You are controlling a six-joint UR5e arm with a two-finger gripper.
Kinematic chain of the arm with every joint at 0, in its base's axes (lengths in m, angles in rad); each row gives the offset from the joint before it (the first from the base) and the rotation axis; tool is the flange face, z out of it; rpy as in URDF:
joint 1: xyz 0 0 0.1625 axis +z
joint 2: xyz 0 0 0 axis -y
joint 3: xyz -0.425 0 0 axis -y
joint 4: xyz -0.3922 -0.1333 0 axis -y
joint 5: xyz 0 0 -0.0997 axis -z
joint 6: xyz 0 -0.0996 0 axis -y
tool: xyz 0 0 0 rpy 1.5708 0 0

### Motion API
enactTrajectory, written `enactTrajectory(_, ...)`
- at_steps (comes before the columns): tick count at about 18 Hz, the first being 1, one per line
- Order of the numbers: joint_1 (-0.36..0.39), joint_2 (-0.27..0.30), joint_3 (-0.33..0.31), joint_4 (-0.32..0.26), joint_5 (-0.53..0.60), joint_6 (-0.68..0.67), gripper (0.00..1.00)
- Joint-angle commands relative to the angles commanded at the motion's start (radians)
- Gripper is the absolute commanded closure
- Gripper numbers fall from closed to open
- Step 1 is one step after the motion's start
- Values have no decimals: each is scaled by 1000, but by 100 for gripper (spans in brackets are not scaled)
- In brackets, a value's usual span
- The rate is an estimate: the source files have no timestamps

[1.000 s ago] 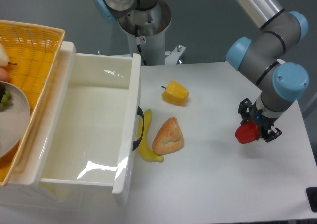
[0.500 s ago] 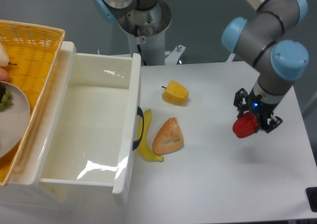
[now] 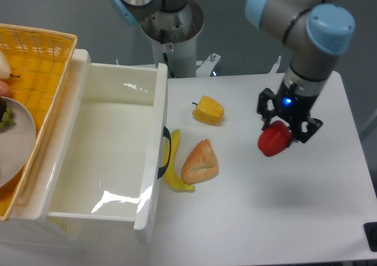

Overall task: Place the red pepper in the upper white drawer
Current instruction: 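Carry the red pepper over the open white drawer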

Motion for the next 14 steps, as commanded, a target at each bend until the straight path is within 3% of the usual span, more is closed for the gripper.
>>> enactTrajectory(3,-12,64,-32,5,-87,-28,82)
enactTrajectory(7,-44,97,-34,8,-149,-84,82)
enactTrajectory(14,-138,143,-37,8,-158,-106,82)
